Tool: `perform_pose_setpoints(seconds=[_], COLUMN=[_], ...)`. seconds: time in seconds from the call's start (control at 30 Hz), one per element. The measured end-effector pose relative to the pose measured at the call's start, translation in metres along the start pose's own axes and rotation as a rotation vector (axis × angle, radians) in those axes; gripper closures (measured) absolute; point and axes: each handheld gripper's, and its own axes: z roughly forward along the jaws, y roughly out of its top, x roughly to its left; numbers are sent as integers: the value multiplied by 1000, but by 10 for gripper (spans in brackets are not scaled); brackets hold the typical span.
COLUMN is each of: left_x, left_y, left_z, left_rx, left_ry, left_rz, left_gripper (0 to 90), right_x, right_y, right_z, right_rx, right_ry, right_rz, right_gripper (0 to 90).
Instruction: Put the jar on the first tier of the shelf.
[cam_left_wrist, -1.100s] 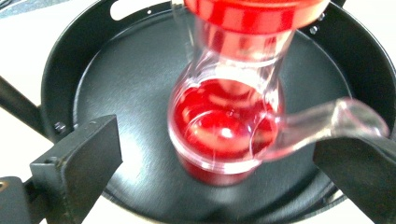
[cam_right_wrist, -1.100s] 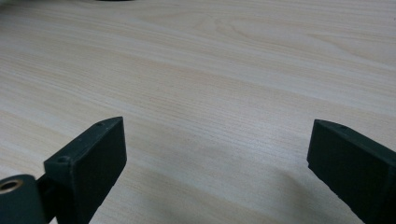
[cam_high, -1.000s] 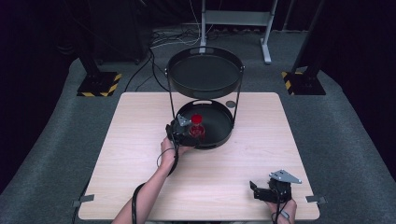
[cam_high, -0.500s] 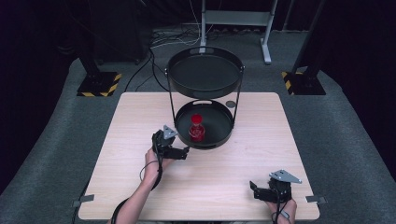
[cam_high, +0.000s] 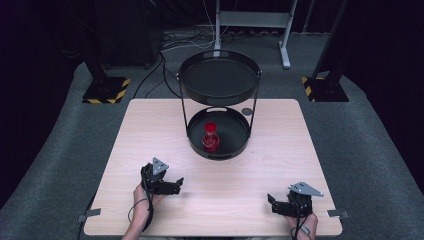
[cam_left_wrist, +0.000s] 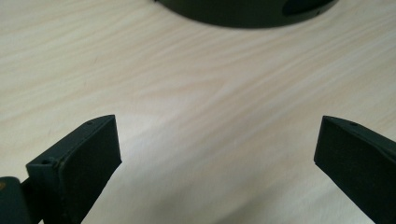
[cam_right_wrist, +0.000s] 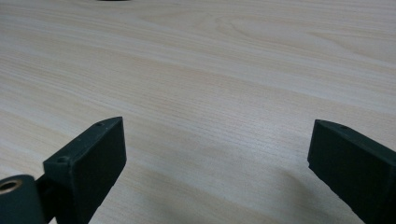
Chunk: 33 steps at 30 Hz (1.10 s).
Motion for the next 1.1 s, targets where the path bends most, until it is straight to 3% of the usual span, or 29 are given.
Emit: perform_pose_setpoints(seconds=[0.2,0.5,0.77,0.83,1.1], left_x=[8,15,14,13,12], left_y=[-24,-42,-48,-49,-49], left_z=[-7,-8,-12,-12,-13], left_rx=[48,93,73,72,74], left_ry=[23,48,63,86,92], left_rz=[-42,-91,-102,-124,-129], left_gripper=[3,1,2,2,2], right_x=[0,1,1,1,1], right_y=[0,0,0,0,0], right_z=[1,1,1,0,1], right_rx=[4,7,6,0,13], right_ry=[3,-2,-5,-8,-7], right_rz=[-4,-4,-2,5,-3], right_gripper=[38,39,39,40,39])
